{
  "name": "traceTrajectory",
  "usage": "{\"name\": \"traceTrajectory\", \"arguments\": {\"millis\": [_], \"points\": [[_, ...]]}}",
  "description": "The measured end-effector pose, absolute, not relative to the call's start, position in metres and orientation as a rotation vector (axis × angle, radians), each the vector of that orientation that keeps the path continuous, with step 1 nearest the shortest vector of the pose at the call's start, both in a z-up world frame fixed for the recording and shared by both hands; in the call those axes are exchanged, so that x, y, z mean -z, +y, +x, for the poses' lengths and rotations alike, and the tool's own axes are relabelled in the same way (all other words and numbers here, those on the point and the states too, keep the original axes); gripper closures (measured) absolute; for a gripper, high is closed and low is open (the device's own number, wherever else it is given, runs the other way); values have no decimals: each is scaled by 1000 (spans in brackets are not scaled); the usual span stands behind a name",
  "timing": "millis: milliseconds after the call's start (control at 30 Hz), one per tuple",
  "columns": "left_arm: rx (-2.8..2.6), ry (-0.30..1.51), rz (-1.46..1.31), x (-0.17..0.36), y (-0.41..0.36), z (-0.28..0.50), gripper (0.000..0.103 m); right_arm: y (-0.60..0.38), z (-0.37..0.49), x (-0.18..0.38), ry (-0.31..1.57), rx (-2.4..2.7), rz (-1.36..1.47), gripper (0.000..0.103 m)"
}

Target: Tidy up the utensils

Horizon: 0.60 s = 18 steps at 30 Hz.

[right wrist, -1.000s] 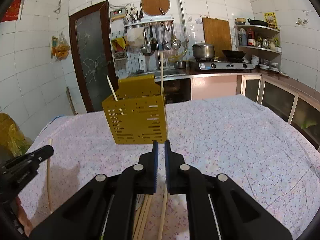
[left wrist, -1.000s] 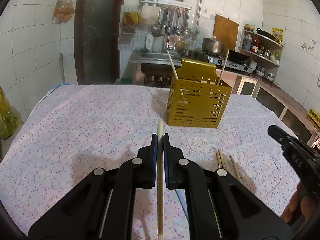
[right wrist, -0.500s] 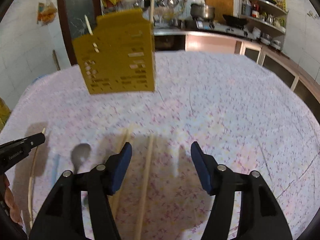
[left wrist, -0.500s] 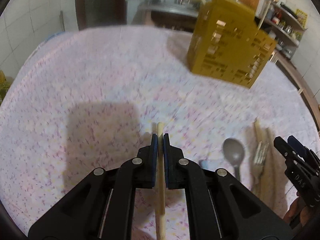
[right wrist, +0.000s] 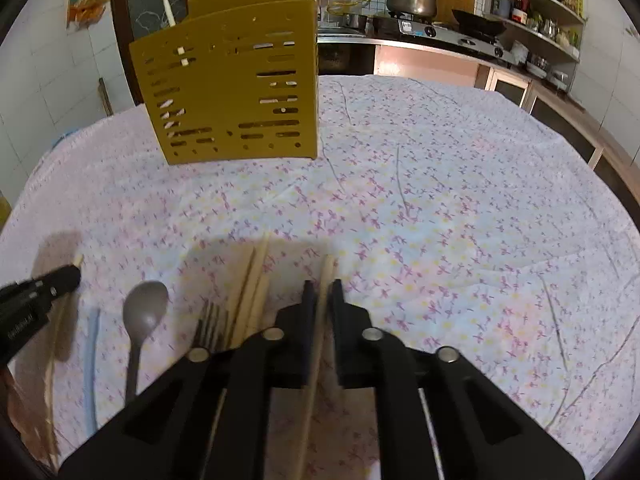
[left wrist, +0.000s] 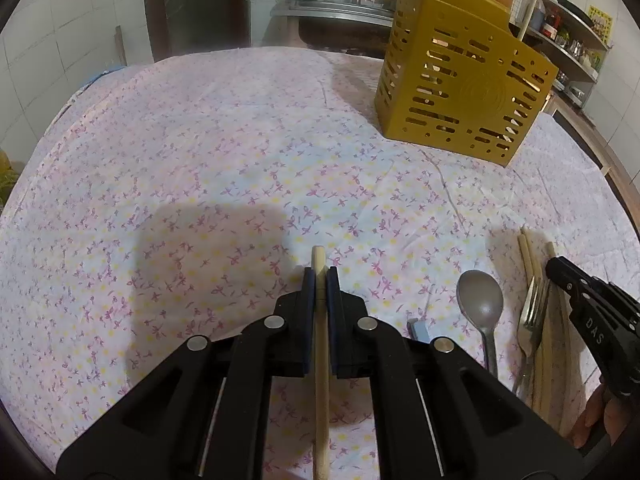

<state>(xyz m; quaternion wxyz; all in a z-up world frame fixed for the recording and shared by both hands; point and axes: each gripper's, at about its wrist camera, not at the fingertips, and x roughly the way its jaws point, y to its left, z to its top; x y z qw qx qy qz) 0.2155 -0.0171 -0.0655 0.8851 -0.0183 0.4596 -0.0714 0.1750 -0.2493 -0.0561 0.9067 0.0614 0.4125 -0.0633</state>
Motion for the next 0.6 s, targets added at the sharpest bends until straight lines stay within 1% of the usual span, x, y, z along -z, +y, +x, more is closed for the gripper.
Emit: {"name": "traceTrajectory", "arguments": {"millis": [133, 267, 467, 600], "points": [[154, 935, -63, 56, -14, 211, 99, -255, 163, 40, 777, 119, 157, 97], [158, 852, -83, 32, -11, 200, 99, -261, 139, 7, 647, 98, 189, 97], [184, 665, -100, -12, -6, 168, 99, -266, 103, -37, 437, 81, 218, 97], [201, 568, -132, -32, 0, 147, 99, -266, 88, -49, 335, 82, 214, 97]]}}
